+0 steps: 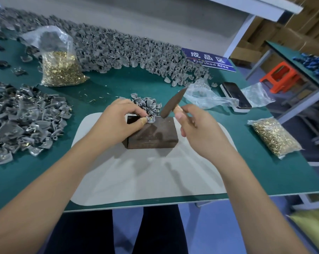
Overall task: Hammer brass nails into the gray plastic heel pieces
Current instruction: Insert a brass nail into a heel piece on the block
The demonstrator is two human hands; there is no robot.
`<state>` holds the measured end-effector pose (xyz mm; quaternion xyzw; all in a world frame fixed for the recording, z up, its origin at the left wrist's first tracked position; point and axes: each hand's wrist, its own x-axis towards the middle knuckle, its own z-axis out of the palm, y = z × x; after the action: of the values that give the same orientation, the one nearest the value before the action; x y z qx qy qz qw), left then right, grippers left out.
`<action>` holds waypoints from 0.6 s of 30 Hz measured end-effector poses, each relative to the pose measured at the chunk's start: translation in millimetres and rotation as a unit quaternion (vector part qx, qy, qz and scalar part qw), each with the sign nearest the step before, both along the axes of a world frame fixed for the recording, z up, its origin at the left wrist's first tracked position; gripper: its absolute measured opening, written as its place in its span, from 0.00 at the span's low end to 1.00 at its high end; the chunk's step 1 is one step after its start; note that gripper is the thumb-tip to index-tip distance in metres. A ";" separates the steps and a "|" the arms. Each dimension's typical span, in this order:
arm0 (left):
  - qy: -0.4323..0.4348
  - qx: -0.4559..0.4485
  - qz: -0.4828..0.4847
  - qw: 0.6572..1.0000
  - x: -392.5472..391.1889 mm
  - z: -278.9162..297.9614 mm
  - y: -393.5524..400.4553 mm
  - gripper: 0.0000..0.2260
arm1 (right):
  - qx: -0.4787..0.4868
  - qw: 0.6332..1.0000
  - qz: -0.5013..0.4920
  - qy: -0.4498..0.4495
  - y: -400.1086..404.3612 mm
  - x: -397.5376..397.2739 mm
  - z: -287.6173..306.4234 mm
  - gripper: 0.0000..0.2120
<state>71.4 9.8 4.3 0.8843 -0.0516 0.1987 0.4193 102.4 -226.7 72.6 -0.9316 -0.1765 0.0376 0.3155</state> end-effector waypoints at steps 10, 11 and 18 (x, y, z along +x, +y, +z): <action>-0.027 0.047 0.032 0.998 -3.8 7.0 -3.6 0.02 | 0.000 0.994 -0.013 -0.106 21.9 -11.3 -7.8 0.17; -0.028 0.049 0.032 0.998 -3.6 7.3 -3.4 0.02 | -0.005 0.995 -0.006 -0.100 23.3 -11.7 -9.2 0.16; -0.041 0.054 0.032 0.997 -1.7 5.0 -3.4 0.03 | 0.022 0.992 -0.013 -0.121 25.8 -11.5 -13.0 0.14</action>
<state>69.7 6.4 9.2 0.8980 -0.0512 0.2445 0.3623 90.9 -200.9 59.7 -0.9243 -0.2024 -0.0832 0.3127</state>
